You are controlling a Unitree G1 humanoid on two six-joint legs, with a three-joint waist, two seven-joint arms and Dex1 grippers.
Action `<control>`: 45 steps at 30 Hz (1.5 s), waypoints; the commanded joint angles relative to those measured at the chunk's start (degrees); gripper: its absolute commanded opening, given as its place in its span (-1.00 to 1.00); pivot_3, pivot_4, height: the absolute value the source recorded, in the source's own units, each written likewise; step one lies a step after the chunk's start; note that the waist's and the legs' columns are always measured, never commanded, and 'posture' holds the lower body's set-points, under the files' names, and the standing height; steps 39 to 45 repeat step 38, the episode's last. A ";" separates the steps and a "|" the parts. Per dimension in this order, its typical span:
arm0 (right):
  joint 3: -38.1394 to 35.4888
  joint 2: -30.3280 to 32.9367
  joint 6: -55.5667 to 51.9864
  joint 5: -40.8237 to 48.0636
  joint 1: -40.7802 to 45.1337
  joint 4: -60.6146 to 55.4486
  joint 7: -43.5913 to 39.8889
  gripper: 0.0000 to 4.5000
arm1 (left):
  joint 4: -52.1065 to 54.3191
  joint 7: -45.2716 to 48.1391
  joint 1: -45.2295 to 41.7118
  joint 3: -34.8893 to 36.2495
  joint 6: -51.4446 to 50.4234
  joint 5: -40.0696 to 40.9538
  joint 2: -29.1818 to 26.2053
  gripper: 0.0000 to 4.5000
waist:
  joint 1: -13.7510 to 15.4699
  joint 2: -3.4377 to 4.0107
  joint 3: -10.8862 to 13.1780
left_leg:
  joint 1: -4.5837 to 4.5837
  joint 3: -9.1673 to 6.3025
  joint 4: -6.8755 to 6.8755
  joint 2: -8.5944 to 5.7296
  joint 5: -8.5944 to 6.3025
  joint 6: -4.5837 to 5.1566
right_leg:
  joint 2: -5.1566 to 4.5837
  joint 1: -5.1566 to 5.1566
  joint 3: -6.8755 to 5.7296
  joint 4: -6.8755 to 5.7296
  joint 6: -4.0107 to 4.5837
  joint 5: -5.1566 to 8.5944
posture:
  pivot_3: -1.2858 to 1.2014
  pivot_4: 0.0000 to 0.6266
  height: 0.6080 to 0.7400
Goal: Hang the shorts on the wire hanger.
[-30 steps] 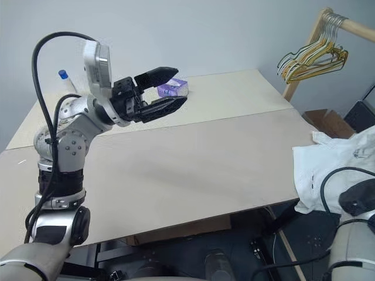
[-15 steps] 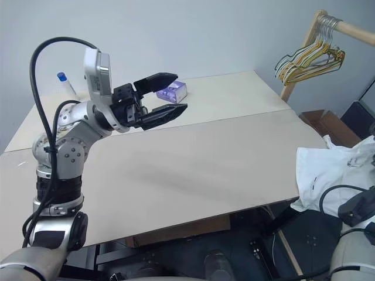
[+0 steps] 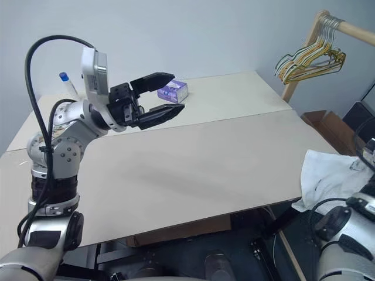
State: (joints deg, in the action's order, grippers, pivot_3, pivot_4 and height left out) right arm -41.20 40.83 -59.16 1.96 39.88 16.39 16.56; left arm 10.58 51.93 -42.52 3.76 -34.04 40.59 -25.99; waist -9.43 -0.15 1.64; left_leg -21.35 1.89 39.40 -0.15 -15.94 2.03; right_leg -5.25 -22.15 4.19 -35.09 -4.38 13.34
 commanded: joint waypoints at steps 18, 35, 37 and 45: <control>26.58 -7.44 43.00 13.91 -12.46 -27.72 -31.19 0.99 | 0.45 0.50 12.23 -1.18 12.45 -12.84 -7.42 1.00 | 0.20 -0.01 0.00 | 0.19 0.04 -0.11 0.07 0.00 0.00 | 0.08 0.04 0.10 -0.03 0.01 -0.03 | 0.00 -1.00 1.00; 46.96 -0.78 46.98 17.21 -7.82 -18.18 -75.61 0.99 | 15.93 -2.11 34.47 4.32 10.10 -12.01 -13.75 1.00 | 11.52 -0.66 0.49 | 0.16 -0.04 -0.19 0.24 0.00 0.00 | -0.05 -0.13 -0.28 -0.03 0.18 -0.01 | 0.14 -0.91 1.00; 46.72 -0.91 46.79 17.12 -8.16 -18.39 -75.74 0.99 | 15.95 -2.67 34.38 4.37 10.04 -12.20 -13.49 1.00 | 12.07 -0.69 0.51 | 0.16 -0.05 -0.19 0.23 0.00 -0.01 | -0.02 -0.13 -0.34 -0.02 0.25 -0.01 | 0.14 -0.92 1.00; 46.65 -0.90 46.60 16.98 -8.45 -18.65 -75.65 0.99 | 15.64 -3.25 34.15 4.29 10.35 -12.60 -13.11 1.00 | 12.07 -0.69 0.51 | 0.16 -0.05 -0.19 0.23 0.00 -0.02 | -0.02 -0.13 -0.34 -0.03 0.27 -0.01 | 0.13 -0.92 1.00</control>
